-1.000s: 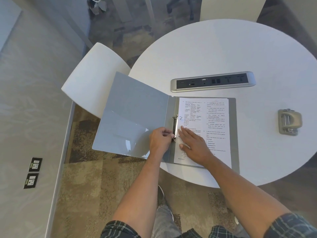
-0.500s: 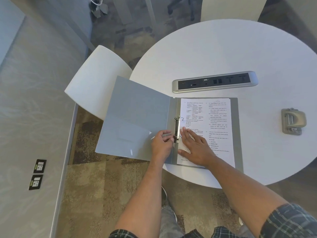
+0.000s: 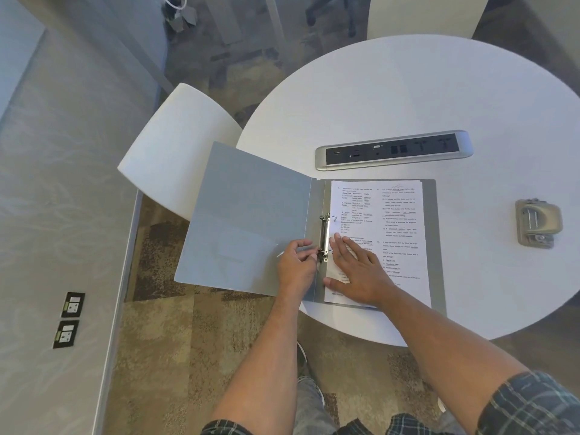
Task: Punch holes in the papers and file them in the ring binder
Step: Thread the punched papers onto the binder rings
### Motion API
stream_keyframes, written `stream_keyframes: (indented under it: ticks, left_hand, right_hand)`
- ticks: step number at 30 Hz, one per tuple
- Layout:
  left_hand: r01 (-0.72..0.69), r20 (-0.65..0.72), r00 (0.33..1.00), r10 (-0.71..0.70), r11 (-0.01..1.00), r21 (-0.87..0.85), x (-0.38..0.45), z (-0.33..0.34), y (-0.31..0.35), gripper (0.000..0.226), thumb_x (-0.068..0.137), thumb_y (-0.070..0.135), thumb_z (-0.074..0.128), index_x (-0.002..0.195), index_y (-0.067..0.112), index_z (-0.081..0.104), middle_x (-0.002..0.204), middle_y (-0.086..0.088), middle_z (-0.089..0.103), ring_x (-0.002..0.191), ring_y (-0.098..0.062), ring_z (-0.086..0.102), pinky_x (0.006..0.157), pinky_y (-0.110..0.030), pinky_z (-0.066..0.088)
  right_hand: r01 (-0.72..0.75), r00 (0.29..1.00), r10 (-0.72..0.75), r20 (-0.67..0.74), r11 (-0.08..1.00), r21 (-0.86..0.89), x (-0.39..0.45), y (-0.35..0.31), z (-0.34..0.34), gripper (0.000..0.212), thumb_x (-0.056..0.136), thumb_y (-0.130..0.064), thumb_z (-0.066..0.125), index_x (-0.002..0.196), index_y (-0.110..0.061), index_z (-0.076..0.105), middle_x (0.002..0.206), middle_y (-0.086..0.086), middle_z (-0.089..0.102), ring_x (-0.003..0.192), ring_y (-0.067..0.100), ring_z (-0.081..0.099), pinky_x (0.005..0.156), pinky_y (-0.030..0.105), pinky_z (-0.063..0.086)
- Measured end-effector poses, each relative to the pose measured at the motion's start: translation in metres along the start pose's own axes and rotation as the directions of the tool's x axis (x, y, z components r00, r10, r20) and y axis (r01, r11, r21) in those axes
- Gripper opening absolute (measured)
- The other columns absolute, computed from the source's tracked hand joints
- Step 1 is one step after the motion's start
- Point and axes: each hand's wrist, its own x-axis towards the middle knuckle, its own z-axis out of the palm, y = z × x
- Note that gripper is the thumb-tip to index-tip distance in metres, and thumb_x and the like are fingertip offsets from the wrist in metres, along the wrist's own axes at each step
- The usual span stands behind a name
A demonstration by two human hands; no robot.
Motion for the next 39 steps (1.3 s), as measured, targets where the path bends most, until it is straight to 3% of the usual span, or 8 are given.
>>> stream_keyframes:
  ticks: [5,10,13,19,24,27,34,39]
  left_hand:
    - [0.003,-0.015,1.0,-0.003,1.0,0.024,-0.001,0.0,0.0,0.028,0.095,0.013,0.068,0.119,0.028,0.062,0.104,0.008,0.077,0.096,-0.004,0.071,0.077,-0.018,0.052]
    - [0.002,-0.015,1.0,-0.002,1.0,0.03,0.0,0.002,0.001,0.028,0.096,0.02,0.071,0.12,0.03,0.06,0.094,0.014,0.073,0.093,-0.006,0.07,0.084,-0.028,0.059]
    - [-0.014,-0.045,0.999,0.017,0.997,0.078,-0.001,0.004,0.004,0.027,0.097,0.021,0.07,0.119,0.031,0.061,0.088,0.017,0.07,0.088,-0.002,0.068,0.077,-0.025,0.056]
    - [-0.022,-0.035,0.999,0.027,0.993,0.12,-0.002,0.003,0.005,0.021,0.097,0.019,0.068,0.116,0.029,0.063,0.091,0.018,0.07,0.087,-0.001,0.067,0.068,-0.016,0.049]
    - [-0.041,-0.03,0.999,0.046,0.99,0.135,-0.005,0.005,0.002,0.02,0.097,0.02,0.068,0.116,0.026,0.064,0.104,0.009,0.075,0.093,-0.004,0.07,0.077,-0.018,0.056]
    - [-0.052,-0.031,0.998,0.057,0.988,0.149,-0.009,0.006,0.003,0.021,0.096,0.02,0.068,0.116,0.026,0.064,0.103,0.009,0.075,0.09,0.0,0.068,0.071,-0.012,0.05]
    - [-0.02,0.05,0.999,0.015,0.994,0.11,-0.021,0.016,0.003,0.01,0.094,0.022,0.07,0.103,0.025,0.068,0.092,0.011,0.075,0.089,-0.007,0.071,0.072,-0.017,0.053]
    - [0.019,0.066,0.998,-0.022,0.999,0.043,-0.036,0.028,0.001,0.007,0.095,0.022,0.068,0.101,0.022,0.068,0.093,0.01,0.074,0.087,-0.006,0.069,0.064,-0.012,0.047]
  right_hand:
    - [-0.003,1.0,0.003,0.003,1.0,0.007,0.0,0.0,0.0,0.088,0.097,-0.075,0.024,0.16,-0.031,-0.02,0.166,-0.014,-0.028,0.154,0.01,-0.021,0.124,0.043,0.006]
    - [-0.02,0.999,0.019,0.026,1.0,0.012,0.002,-0.002,-0.001,0.087,0.095,-0.078,0.02,0.159,-0.035,-0.02,0.166,-0.013,-0.029,0.155,0.012,-0.021,0.124,0.044,0.005]
    - [-0.023,0.999,0.022,0.03,0.999,0.029,0.002,-0.003,-0.002,0.088,0.094,-0.079,0.022,0.159,-0.037,-0.02,0.166,-0.013,-0.029,0.154,0.011,-0.021,0.124,0.044,0.004]
    - [-0.018,0.999,0.017,0.038,0.999,0.029,0.002,-0.001,-0.002,0.091,0.092,-0.081,0.024,0.158,-0.038,-0.02,0.165,-0.014,-0.03,0.154,0.011,-0.022,0.124,0.044,0.004]
    - [-0.023,0.999,0.021,0.033,0.999,0.043,0.001,-0.002,-0.004,0.09,0.092,-0.08,0.027,0.159,-0.039,-0.018,0.165,-0.016,-0.028,0.154,0.01,-0.02,0.124,0.044,0.004]
    - [-0.015,0.999,0.012,0.048,0.998,0.057,0.0,0.0,-0.007,0.089,0.093,-0.079,0.027,0.159,-0.04,-0.016,0.165,-0.018,-0.028,0.154,0.009,-0.02,0.123,0.043,0.005]
    - [-0.002,0.998,0.006,-0.056,0.998,0.068,-0.024,0.02,-0.005,0.068,0.102,-0.064,0.031,0.161,-0.044,0.005,0.168,-0.021,-0.009,0.156,0.006,-0.004,0.123,0.041,0.015]
    - [-0.015,0.995,0.023,-0.1,0.996,0.085,-0.044,0.036,-0.02,0.064,0.103,-0.048,0.05,0.16,-0.04,0.021,0.168,-0.017,0.009,0.156,0.009,0.012,0.127,0.036,0.012]
